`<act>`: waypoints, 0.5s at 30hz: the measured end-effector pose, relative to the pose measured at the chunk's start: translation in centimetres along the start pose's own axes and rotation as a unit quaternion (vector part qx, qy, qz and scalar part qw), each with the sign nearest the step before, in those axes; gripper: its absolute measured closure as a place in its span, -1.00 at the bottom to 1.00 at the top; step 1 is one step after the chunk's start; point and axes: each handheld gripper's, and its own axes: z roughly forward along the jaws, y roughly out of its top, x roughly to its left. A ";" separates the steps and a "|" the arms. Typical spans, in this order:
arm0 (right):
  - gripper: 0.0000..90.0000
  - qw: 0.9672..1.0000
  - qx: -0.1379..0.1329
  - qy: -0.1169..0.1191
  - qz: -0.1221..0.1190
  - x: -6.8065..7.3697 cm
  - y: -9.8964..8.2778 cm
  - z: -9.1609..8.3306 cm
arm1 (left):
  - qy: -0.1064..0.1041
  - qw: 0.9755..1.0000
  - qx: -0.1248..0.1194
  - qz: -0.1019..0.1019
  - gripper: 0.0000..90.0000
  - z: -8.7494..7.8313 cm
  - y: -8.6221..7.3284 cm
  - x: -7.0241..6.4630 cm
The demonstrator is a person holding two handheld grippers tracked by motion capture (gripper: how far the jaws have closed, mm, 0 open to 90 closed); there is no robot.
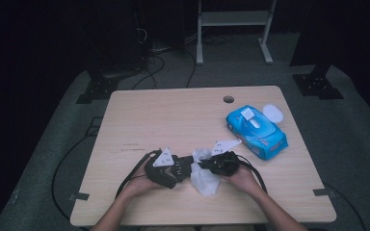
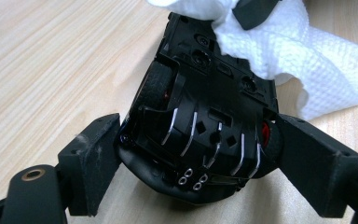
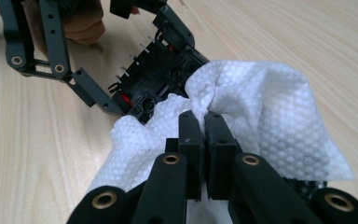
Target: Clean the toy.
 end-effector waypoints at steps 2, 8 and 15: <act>0.92 1.000 0.000 0.003 0.001 0.0 -0.1 -0.1 | 0.006 1.000 -0.002 0.010 -0.62 0.0 0.0 -0.2; 0.92 1.000 0.013 0.008 -0.004 0.1 -0.1 -0.2 | 0.012 1.000 -0.004 0.020 -0.63 0.0 0.0 -0.4; 0.92 1.000 0.016 -0.003 0.002 -0.2 -0.9 -1.1 | 0.012 1.000 -0.006 0.024 -0.63 -0.1 0.0 -0.4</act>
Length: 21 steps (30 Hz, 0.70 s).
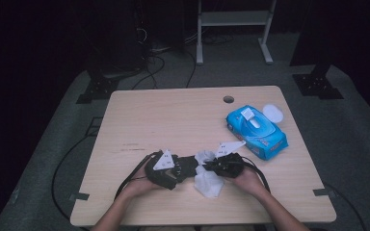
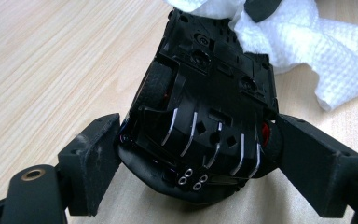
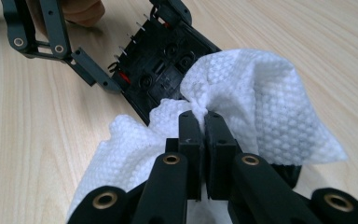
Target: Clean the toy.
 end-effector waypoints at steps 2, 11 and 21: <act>0.92 1.000 0.001 -0.002 -0.002 0.0 -0.2 -0.1 | 0.001 1.000 -0.002 0.001 -0.63 0.0 0.0 -0.1; 0.93 1.000 0.008 0.008 0.014 -0.2 -0.5 -0.2 | 0.006 1.000 -0.002 0.010 -0.63 -0.1 0.0 -0.2; 0.94 1.000 0.011 0.000 0.009 0.0 -0.8 -0.2 | 0.008 1.000 -0.006 0.010 -0.63 -0.1 0.0 -0.3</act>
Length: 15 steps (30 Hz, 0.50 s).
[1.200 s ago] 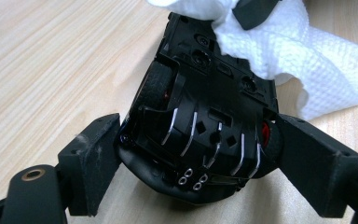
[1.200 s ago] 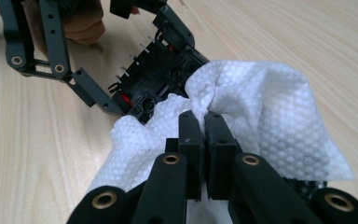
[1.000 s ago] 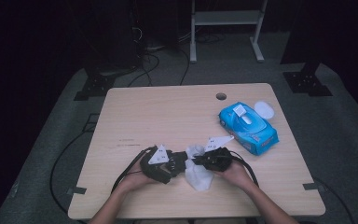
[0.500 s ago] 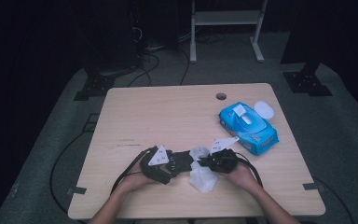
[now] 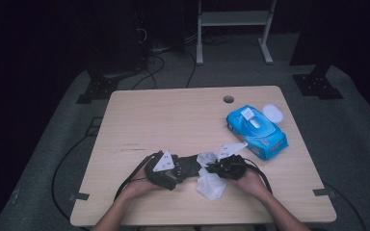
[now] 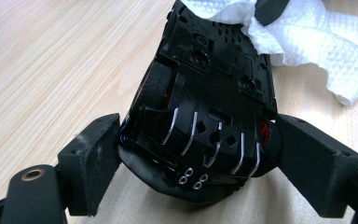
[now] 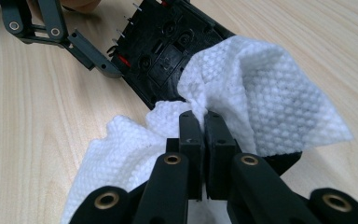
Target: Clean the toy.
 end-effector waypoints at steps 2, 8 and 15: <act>0.94 1.000 0.000 0.000 0.002 0.0 0.0 0.0 | 0.001 1.000 0.000 0.002 -0.63 0.0 0.0 -0.1; 0.94 1.000 -0.005 -0.002 0.001 0.1 -0.2 0.0 | -0.007 1.000 0.000 -0.001 -0.63 -0.1 0.0 0.1; 0.95 1.000 -0.008 -0.009 -0.004 0.3 -0.3 0.0 | -0.013 1.000 -0.004 -0.012 -0.63 -0.3 -0.1 0.1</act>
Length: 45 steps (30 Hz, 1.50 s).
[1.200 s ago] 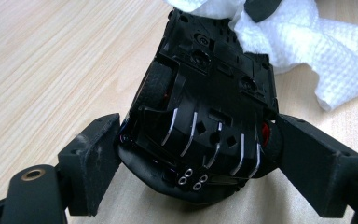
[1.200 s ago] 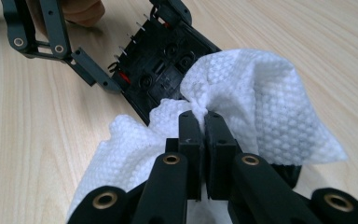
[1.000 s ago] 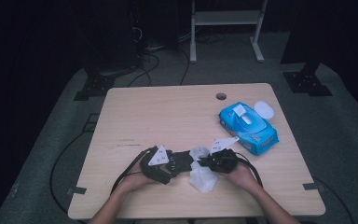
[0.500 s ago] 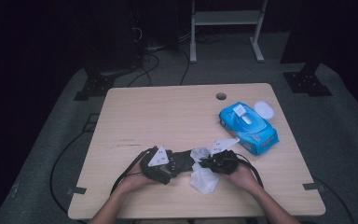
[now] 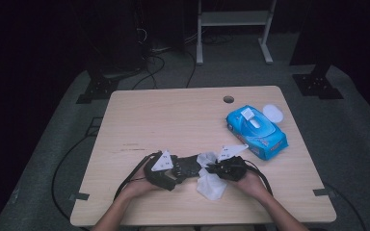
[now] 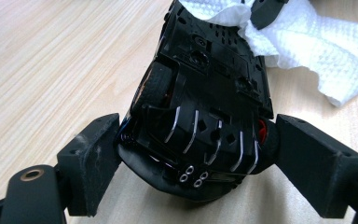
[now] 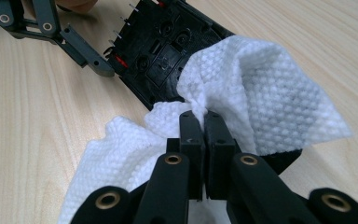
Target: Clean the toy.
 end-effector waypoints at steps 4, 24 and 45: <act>0.95 1.000 -0.005 -0.006 -0.004 0.2 -0.2 0.0 | -0.002 1.000 0.000 -0.001 -0.63 -0.1 0.0 0.0; 0.96 0.999 -0.018 -0.022 -0.019 0.9 -0.5 0.0 | -0.023 0.999 -0.003 -0.037 -0.64 -0.2 -0.3 0.5; 0.96 0.999 -0.022 -0.027 -0.024 1.1 -0.8 0.2 | 0.076 0.993 0.016 0.091 -0.63 0.0 0.6 -1.4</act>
